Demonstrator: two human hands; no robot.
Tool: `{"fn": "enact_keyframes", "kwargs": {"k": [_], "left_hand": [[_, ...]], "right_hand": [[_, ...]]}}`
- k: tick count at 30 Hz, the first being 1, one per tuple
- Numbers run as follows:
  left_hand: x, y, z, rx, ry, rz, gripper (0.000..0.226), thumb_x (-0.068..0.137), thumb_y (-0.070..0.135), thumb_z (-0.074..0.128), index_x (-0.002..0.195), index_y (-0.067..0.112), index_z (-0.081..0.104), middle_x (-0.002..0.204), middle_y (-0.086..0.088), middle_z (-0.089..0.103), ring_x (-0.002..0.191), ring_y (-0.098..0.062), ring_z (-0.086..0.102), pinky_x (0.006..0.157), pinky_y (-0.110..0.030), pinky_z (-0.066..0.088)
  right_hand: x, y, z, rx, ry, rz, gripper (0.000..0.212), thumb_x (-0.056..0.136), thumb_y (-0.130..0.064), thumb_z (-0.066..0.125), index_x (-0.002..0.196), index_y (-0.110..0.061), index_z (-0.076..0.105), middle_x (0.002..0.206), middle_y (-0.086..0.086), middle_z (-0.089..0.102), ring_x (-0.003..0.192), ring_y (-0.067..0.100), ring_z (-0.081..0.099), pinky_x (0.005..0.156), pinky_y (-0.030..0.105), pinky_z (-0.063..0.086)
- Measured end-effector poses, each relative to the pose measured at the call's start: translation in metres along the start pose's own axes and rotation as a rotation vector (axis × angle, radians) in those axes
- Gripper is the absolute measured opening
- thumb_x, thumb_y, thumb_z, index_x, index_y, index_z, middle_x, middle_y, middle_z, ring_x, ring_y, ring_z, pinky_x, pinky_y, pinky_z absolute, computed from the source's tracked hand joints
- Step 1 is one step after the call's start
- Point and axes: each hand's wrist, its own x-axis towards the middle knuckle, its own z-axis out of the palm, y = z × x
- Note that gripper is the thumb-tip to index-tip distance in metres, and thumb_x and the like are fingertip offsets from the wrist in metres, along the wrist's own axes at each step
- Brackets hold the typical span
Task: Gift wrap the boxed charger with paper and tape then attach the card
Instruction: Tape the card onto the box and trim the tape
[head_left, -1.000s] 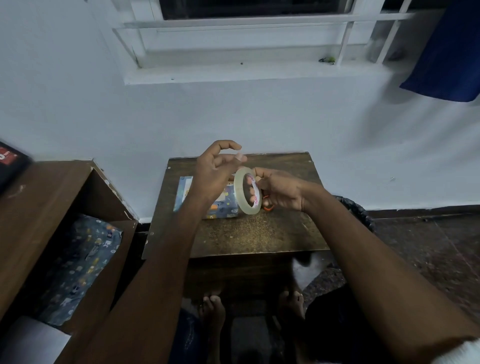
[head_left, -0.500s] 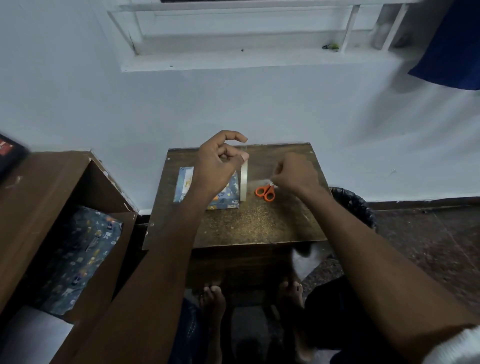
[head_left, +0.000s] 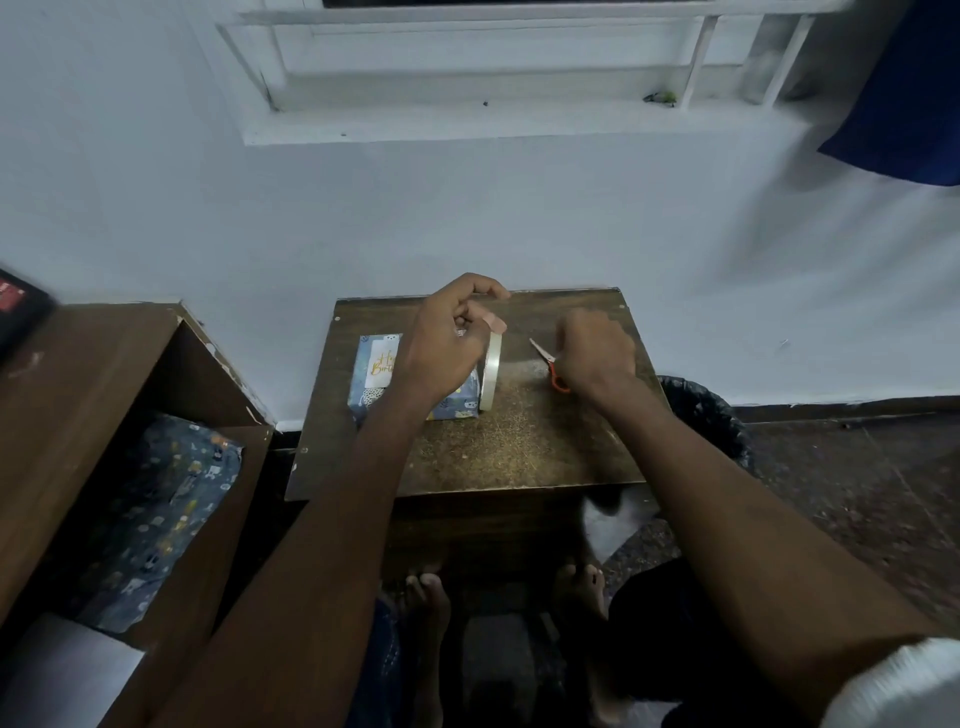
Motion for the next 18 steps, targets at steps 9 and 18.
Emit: {"fn": "enact_keyframes", "kwargs": {"k": [9, 18], "left_hand": [[0.0, 0.001, 0.001, 0.014, -0.007, -0.011, 0.041, 0.094, 0.0, 0.055, 0.115, 0.033, 0.069, 0.088, 0.016, 0.079, 0.095, -0.006, 0.071, 0.084, -0.044, 0.058], [0.001, -0.002, -0.002, 0.001, -0.005, -0.026, 0.041, 0.096, 0.0, 0.054, 0.116, 0.031, 0.069, 0.089, 0.015, 0.079, 0.085, -0.009, 0.07, 0.075, -0.044, 0.057]], "right_hand": [[-0.01, -0.014, 0.011, -0.049, 0.004, -0.036, 0.01, 0.09, -0.007, 0.065, 0.098, -0.007, 0.07, 0.098, 0.015, 0.071, 0.096, 0.038, 0.07, 0.067, 0.036, 0.048], [0.004, 0.016, -0.005, -0.009, -0.131, -0.184, 0.024, 0.082, -0.008, 0.076, 0.081, -0.031, 0.068, 0.098, 0.0, 0.066, 0.093, 0.026, 0.065, 0.073, 0.033, 0.046]]}}
